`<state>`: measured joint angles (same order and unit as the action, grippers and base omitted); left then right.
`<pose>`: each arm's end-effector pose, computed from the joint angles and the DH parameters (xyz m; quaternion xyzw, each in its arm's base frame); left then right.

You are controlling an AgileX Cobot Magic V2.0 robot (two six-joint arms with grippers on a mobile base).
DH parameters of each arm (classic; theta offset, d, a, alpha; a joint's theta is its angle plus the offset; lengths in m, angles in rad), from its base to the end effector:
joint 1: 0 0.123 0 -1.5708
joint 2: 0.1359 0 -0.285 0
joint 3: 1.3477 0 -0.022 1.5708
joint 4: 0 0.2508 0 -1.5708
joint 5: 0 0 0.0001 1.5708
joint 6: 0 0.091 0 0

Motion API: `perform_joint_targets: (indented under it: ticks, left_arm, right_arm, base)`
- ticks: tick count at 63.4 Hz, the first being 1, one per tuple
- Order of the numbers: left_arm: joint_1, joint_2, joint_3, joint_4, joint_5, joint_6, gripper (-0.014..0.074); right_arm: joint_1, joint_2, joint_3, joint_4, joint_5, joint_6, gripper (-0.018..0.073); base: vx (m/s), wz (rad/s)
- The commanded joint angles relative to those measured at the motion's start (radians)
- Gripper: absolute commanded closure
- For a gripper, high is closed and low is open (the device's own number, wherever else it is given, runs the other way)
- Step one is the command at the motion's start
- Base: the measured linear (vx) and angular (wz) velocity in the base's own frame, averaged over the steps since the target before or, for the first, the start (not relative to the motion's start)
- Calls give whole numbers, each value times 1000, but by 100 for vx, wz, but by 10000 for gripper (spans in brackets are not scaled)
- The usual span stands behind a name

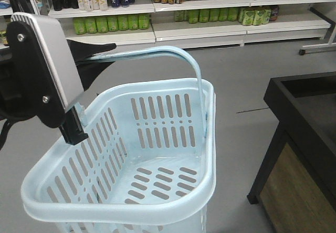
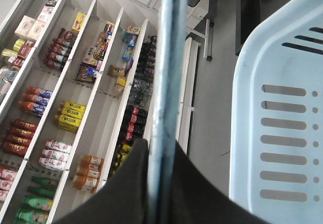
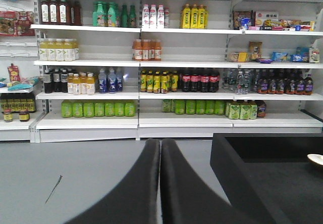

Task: Pick three apples into basket with both arms
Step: 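Drive the base along the shelves toward the table with a red apple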

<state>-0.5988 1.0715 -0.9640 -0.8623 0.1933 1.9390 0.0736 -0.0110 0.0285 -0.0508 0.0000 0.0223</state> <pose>0.1898 -0.1457 0.3930 0.5953 0.4670 0.1034 0.6456 0.0565 0.0042 0.2042 -0.0348 0.6812 0.0165 0.7311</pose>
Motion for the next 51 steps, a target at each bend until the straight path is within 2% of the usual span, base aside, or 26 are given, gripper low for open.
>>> perform_joint_targets:
  ticks: [1,51]
  left_arm:
    - [0,-25,-34,-28,-59,-15,603]
    - [0,-25,-34,-28,-59,-15,603]
  right_arm:
    - [-4,2,14,-9,-69,-5,568]
    - [-4,2,14,-9,-69,-5,568]
  base:
    - [12,-20]
    - [11,-32]
